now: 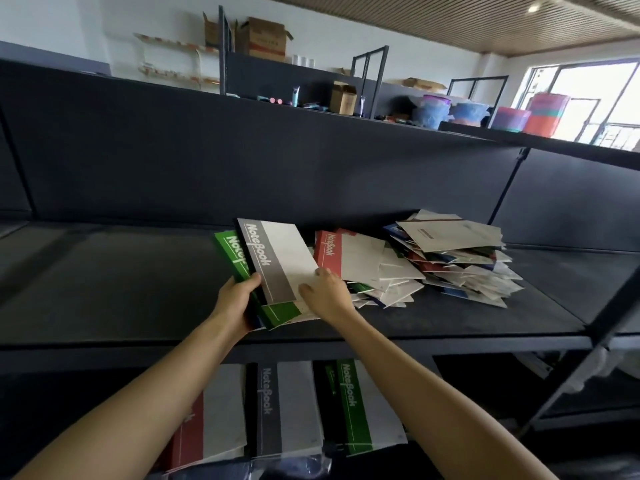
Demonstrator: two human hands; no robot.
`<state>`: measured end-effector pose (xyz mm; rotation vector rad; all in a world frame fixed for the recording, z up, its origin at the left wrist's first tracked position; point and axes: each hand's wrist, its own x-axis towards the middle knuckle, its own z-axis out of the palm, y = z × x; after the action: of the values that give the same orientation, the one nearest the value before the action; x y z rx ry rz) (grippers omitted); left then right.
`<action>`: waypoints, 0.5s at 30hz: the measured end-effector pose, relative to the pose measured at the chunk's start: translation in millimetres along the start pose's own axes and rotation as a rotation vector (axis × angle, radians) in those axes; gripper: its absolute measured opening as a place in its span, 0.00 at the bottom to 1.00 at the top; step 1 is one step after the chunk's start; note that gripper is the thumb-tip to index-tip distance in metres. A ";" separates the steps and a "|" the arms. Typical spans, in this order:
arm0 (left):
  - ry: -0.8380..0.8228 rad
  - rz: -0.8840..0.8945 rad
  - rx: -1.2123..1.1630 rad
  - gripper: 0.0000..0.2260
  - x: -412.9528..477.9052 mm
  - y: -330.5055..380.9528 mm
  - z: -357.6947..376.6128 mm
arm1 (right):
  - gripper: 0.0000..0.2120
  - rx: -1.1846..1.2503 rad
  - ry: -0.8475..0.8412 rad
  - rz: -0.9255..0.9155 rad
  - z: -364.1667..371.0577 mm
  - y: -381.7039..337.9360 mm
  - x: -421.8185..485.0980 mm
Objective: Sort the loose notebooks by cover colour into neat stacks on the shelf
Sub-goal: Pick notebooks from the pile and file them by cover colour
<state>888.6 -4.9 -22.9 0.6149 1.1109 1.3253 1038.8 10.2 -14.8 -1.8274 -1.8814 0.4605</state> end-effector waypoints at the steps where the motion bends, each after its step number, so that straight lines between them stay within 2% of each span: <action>1: -0.014 0.008 0.017 0.10 -2.6 -0.3 -0.6 | 0.19 0.086 0.010 0.094 -2.7 6.0 1.7; 3: -0.039 0.029 0.041 0.09 -10.1 -1.1 -1.2 | 0.20 0.307 0.035 0.247 -9.3 13.8 0.0; 5: -0.050 0.053 0.046 0.08 -17.9 -3.9 0.0 | 0.18 0.488 0.047 0.321 -16.4 18.0 -2.7; 9: -0.010 0.112 0.088 0.05 -39.1 -5.1 3.8 | 0.09 0.807 -0.115 0.426 -25.0 23.4 -20.6; 11: 0.004 0.140 0.104 0.06 -47.3 -5.6 4.8 | 0.05 0.969 -0.176 0.423 -28.1 27.6 -31.8; 13: 0.011 0.132 0.094 0.08 -57.7 -7.1 8.8 | 0.04 1.004 -0.185 0.379 -32.7 33.8 -41.7; 15: -0.012 0.069 0.033 0.10 -71.1 -12.4 16.9 | 0.13 1.049 -0.155 0.354 -38.6 42.9 -52.5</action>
<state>917.6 -71.3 -7.3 0.6899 1.1125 1.3626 1095.7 -43.0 -11.4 -1.3575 -0.9969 1.4135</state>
